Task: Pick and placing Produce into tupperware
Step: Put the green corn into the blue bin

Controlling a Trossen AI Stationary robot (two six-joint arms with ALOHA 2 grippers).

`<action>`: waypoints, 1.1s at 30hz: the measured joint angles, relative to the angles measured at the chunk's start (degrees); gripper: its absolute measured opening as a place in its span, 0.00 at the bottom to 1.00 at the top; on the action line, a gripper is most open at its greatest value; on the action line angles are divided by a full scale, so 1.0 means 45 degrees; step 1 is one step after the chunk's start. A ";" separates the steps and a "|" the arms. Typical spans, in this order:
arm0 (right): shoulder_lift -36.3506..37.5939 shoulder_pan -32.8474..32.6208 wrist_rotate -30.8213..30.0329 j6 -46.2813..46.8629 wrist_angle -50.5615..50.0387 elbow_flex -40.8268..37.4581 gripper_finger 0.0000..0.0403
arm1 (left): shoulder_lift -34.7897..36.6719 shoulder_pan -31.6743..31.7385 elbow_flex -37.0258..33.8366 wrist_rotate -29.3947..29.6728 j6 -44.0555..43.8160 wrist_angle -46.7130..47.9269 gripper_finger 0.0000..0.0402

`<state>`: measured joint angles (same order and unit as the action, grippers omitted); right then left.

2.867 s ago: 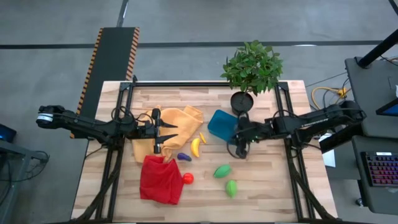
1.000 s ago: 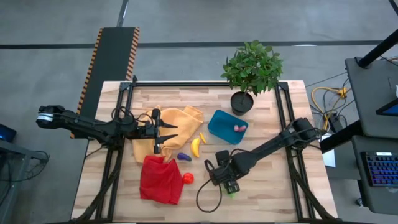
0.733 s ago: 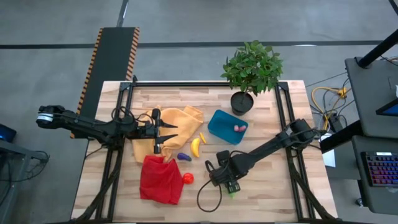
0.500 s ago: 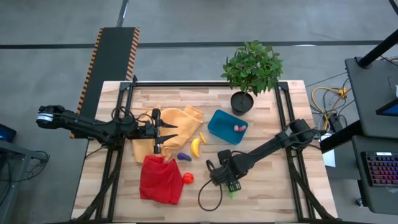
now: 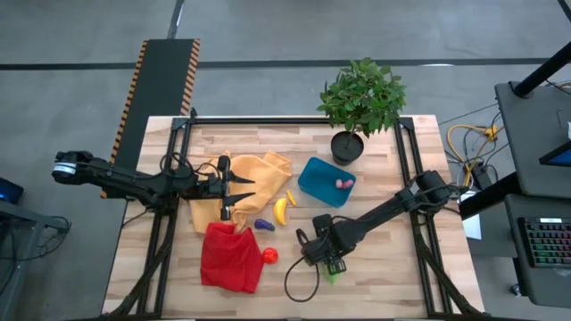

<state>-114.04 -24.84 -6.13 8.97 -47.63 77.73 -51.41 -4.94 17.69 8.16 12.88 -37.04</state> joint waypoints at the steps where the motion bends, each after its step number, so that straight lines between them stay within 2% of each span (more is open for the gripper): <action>1: 0.0000 0.0000 0.0000 -0.0001 -0.0001 -0.0003 0.51 | 0.0002 -0.0002 0.0000 0.0000 0.0000 -0.0001 0.33; 7: 0.0150 0.0028 -0.0040 -0.0100 -0.0215 0.0031 0.53 | 0.0001 0.0001 0.0000 0.0000 0.0000 -0.0001 0.33; 15: 0.1205 0.0368 -0.1370 -0.0583 -0.0869 0.0345 0.53 | -0.0001 0.0002 0.0000 0.0000 0.0000 0.0002 0.33; 23: 0.3204 0.1313 -0.3508 -0.0626 -0.0980 0.0345 0.53 | 0.0000 -0.0001 0.0000 0.0000 0.0000 0.0000 0.33; 28: 0.4591 0.2302 -0.4349 0.0704 -0.0876 0.0333 0.53 | 0.0002 0.0003 0.0000 0.0000 0.0000 0.0000 0.33; 33: 0.5699 0.3507 -0.4415 0.2503 -0.0957 0.0153 0.53 | 0.0000 0.0003 0.0000 0.0000 0.0000 0.0005 0.33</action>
<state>-88.39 -9.06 -26.00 20.23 -51.94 78.42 -51.41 -4.93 17.69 8.16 12.88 -37.01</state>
